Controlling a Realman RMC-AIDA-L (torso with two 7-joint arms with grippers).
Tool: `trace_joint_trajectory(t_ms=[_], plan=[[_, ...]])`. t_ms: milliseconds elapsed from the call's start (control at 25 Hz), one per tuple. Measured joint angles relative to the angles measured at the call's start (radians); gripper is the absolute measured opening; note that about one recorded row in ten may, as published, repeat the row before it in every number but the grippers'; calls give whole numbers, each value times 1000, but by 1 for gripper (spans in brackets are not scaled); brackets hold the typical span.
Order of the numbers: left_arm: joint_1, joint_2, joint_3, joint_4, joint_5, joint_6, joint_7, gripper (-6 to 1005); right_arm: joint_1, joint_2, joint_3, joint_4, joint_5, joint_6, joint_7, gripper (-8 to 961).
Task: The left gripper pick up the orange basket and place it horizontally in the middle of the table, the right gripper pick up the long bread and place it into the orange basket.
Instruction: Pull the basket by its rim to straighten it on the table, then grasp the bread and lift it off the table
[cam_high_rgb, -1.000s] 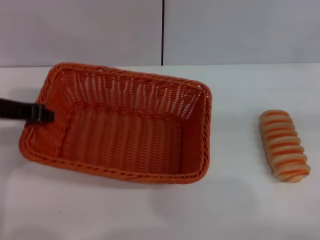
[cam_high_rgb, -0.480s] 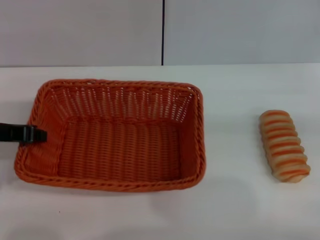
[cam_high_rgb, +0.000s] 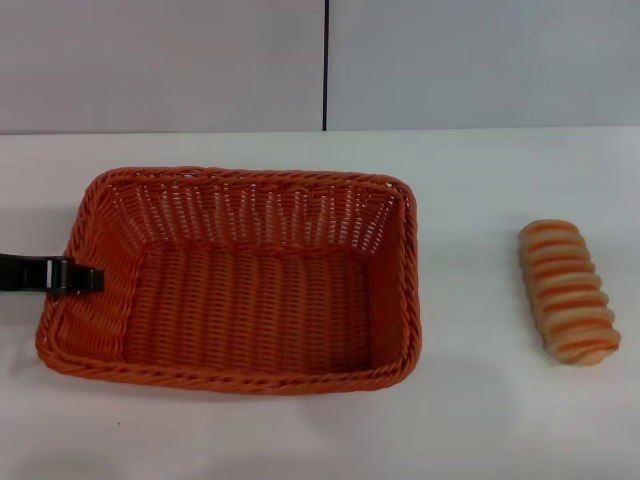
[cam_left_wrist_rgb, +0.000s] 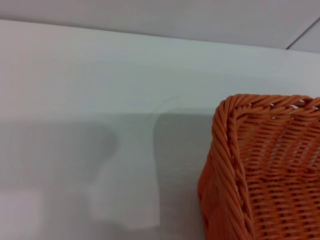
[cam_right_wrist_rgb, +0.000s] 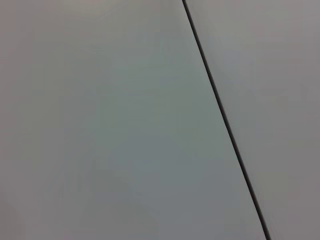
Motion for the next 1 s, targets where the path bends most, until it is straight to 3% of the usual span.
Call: trace_joint_trajectory(t_ms=[240, 360, 440, 480, 560, 600, 640, 680, 760, 800, 840, 880, 920, 1000], plan=[[7, 2, -60, -12, -45, 17, 48, 329, -42, 12, -39, -57, -4, 0, 57, 620], [12, 2, -174, -16, -125, 27, 144, 396, -77, 17, -44, -139, -81, 12, 161, 620], [17, 1, -232, -35, -184, 23, 211, 441, -105, 18, -39, -232, -195, 30, 296, 620], [19, 1, -267, -51, -222, 17, 255, 464, -130, 18, -31, -350, -347, 52, 468, 620], [19, 1, -328, -93, -288, 9, 340, 621, -141, 17, -26, -421, -442, 58, 569, 620], [18, 1, -391, -158, -369, 4, 460, 700, -154, 17, 0, -565, -662, 44, 794, 620], [18, 1, -391, -158, -369, 4, 460, 719, -154, 17, 0, -565, -662, 44, 794, 620], [15, 1, -438, -229, -438, 3, 569, 737, -150, 17, 33, -677, -856, -6, 980, 620], [13, 1, -463, -270, -474, 2, 623, 774, -141, 15, 54, -729, -946, -48, 1059, 620], [11, 2, -506, -349, -532, 5, 718, 793, -113, 3, 91, -797, -1089, -142, 1186, 620], [11, 2, -506, -349, -532, 5, 718, 793, -113, 3, 91, -797, -1089, -142, 1186, 620], [11, 2, -537, -415, -589, 12, 815, 793, -68, -22, 127, -837, -1218, -242, 1302, 620], [11, 2, -537, -415, -589, 12, 815, 793, -68, -22, 127, -837, -1218, -242, 1302, 619], [18, 2, -552, -471, -640, 22, 916, 792, -16, -50, 151, -838, -1328, -333, 1390, 619]])
